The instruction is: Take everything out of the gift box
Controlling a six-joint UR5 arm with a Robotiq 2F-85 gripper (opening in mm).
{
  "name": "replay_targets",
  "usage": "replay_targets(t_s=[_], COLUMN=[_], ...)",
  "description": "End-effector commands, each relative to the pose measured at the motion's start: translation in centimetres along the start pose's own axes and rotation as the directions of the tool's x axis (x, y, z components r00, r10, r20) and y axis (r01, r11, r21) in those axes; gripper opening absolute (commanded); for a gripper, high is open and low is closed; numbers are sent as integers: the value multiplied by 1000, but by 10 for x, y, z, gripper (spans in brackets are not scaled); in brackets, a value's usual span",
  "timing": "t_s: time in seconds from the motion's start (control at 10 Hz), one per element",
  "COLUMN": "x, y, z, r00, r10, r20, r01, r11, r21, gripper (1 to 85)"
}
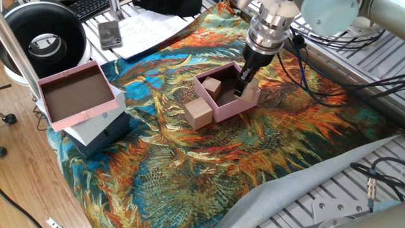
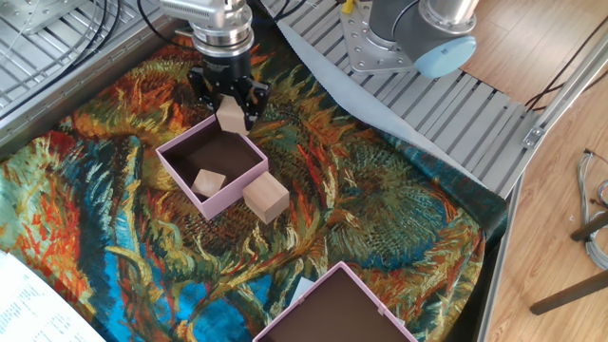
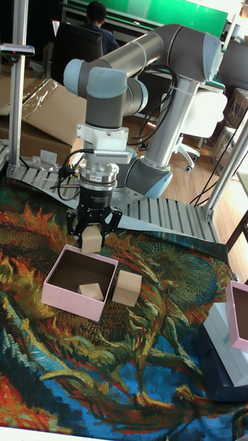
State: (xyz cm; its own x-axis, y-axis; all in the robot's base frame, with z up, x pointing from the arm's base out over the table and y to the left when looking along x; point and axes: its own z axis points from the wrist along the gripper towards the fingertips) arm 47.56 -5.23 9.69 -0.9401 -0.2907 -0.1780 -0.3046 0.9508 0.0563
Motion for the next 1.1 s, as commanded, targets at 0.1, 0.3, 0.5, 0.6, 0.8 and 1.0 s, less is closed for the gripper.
replay_targets(t_s=[0.1, 0.3, 0.5, 0.6, 0.8, 1.0], x=[15, 21, 27, 35, 46, 49], y=[2, 6, 10, 13, 19, 29], z=[0, 6, 6, 5, 5, 3], r00=[998, 998, 997, 996, 993, 991], r10=[54, 68, 78, 79, 96, 107], r20=[-12, -16, -25, -49, -72, -78], r01=[-54, -68, -79, -81, -98, -112], r11=[999, 998, 997, 996, 995, 992], r21=[-6, -17, -19, -24, -31, -64], gripper=[293, 293, 293, 293, 280, 277])
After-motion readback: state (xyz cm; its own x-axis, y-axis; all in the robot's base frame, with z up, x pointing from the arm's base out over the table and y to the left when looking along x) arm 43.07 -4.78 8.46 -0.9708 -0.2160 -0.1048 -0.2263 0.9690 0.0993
